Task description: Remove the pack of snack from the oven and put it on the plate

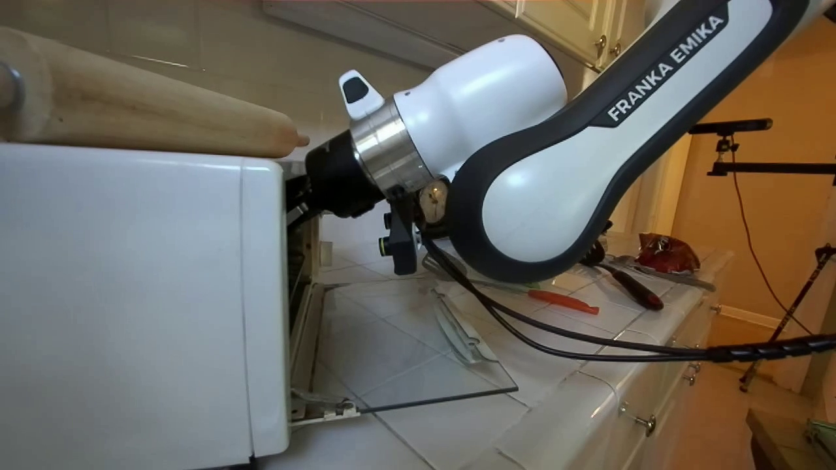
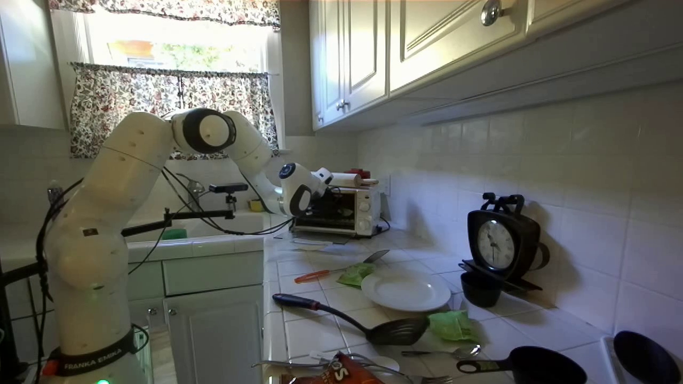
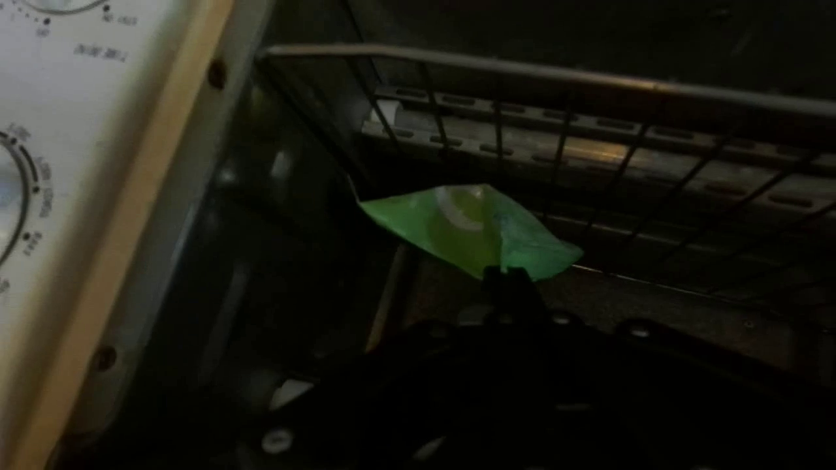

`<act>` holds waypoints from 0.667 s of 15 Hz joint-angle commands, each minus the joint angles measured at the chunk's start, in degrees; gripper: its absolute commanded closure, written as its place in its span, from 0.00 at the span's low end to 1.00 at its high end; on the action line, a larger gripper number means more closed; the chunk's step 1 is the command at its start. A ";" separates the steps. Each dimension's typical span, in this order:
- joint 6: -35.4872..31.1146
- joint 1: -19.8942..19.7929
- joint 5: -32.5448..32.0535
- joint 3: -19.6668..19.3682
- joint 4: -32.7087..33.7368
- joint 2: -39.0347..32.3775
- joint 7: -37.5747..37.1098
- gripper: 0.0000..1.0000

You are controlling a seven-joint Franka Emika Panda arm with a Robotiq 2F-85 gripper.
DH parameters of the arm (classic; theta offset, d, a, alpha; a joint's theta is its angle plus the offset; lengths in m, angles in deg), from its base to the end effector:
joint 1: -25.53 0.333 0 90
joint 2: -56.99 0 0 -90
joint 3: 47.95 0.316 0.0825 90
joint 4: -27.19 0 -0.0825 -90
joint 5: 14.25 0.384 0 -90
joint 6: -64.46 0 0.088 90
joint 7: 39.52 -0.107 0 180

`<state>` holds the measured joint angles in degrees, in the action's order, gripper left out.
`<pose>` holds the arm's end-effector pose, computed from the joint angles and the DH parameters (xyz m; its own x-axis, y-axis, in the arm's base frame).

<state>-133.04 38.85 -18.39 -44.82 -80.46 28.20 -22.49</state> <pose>0.6561 0.1965 0.3745 0.3347 0.4463 0.8300 0.4440 -0.8515 0.2788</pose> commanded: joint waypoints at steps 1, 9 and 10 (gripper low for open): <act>-0.97 1.89 1.05 -1.72 -7.06 7.14 0.38 1.00; -1.28 8.12 4.11 -8.23 -20.80 20.97 2.07 1.00; -1.27 8.57 4.18 -8.66 -22.21 22.37 2.21 1.00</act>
<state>-133.76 44.79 -16.48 -51.44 -96.47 44.11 -22.18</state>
